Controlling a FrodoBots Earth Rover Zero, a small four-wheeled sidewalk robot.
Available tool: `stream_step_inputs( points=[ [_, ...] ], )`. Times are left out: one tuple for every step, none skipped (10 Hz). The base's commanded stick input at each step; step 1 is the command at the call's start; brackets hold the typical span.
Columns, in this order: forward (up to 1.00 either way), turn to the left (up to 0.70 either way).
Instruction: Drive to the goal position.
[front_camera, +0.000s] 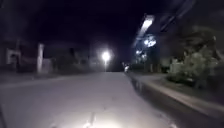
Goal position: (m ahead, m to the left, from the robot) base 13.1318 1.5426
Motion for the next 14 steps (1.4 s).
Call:
stream_step_inputs(
  points=[
    [0.7,-0.35],
    [0.7,-0.35],
    [0.7,-0.35],
    [0.7,-0.24],
    [0.7,-0.09],
    [0.7,-0.02],
    [0.7,0.0],
    [0.7,0.0],
    [0.7,0.0],
    [0.7,0.0],
    [0.7,0.0],
    [0.7,0.0],
    [0.7,0.0],
    [0.7,0.0]
  ],
)
